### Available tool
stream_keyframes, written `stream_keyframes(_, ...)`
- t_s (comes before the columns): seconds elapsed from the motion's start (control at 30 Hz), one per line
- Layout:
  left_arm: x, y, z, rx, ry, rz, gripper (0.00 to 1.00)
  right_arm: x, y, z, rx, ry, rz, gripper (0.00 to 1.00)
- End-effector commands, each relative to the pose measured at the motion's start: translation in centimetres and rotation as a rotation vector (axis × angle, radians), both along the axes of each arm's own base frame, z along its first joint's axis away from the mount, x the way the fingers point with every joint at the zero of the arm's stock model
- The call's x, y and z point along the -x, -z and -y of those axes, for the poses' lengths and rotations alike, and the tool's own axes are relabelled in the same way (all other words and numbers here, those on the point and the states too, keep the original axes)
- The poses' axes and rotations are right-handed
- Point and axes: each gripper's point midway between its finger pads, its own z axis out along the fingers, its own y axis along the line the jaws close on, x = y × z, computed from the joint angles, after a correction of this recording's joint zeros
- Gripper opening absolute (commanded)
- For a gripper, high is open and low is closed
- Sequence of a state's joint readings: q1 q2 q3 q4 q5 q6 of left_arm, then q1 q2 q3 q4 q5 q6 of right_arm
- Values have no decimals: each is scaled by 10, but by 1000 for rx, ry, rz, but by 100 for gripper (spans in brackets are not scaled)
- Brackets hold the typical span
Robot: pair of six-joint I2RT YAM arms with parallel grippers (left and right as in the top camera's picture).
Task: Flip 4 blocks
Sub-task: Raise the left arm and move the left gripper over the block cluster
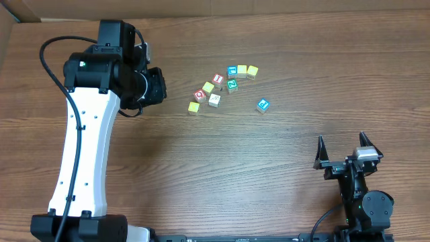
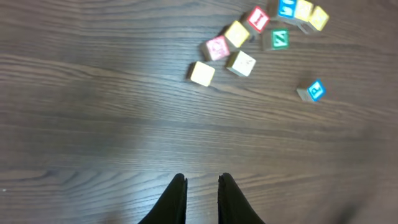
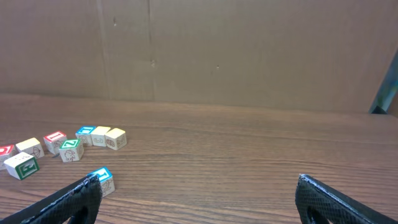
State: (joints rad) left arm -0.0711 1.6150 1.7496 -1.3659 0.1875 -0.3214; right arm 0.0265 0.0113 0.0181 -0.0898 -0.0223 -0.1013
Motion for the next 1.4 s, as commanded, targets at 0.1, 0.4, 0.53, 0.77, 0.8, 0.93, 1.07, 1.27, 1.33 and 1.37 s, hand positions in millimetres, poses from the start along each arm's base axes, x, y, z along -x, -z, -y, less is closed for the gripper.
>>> stream_keyframes(0.1, -10, -7, 4, -62, -22, 53, 20, 0, 2, 1, 0, 3, 4, 100)
stream_keyframes(0.4, -14, -10, 16, -54, 7, 83, 35, 0, 2, 1, 0, 3, 4, 100)
stream_keyframes(0.53, -13, -9, 16, -55, 8, 77, 25, 0, 2, 1, 1, 3, 4, 100)
stream_keyframes(0.77, -19, -7, 17, -56, 9, 97, 27, 0, 2, 1, 0, 3, 4, 100)
stream_keyframes(0.8, -19, -6, 16, -62, 10, 97, 25, 0, 2, 1, 0, 3, 4, 100)
stream_keyframes(0.93, -21, 0, 10, -103, -3, 97, 24, 0, 2, 1, 1, 3, 4, 100)
stream_keyframes(1.07, -24, 5, 9, -110, -6, 101, 24, 0, 2, 1, 0, 3, 4, 100)
stream_keyframes(1.27, -30, 16, 10, -110, -2, 111, 24, 0, 2, 1, 0, 3, 4, 100)
stream_keyframes(1.33, -31, 20, 10, -115, 12, 111, 24, 0, 2, 1, 0, 3, 4, 100)
stream_keyframes(1.37, -31, 23, 10, -116, 12, 109, 24, 0, 2, 1, 0, 3, 4, 100)
